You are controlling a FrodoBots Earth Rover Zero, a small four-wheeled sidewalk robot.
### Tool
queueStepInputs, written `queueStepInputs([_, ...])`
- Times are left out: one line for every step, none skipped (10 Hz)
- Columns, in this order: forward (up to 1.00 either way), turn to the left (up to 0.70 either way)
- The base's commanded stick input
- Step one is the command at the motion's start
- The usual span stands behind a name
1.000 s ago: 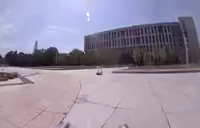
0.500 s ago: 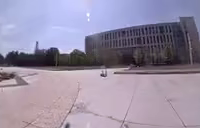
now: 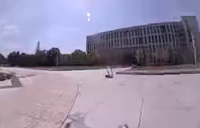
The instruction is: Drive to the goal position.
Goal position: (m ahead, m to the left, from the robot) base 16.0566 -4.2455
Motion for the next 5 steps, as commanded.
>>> queueStepInputs([0.70,0.00])
queueStepInputs([0.70,0.00])
queueStepInputs([0.70,0.00])
queueStepInputs([0.70,0.00])
queueStepInputs([0.70,0.00])
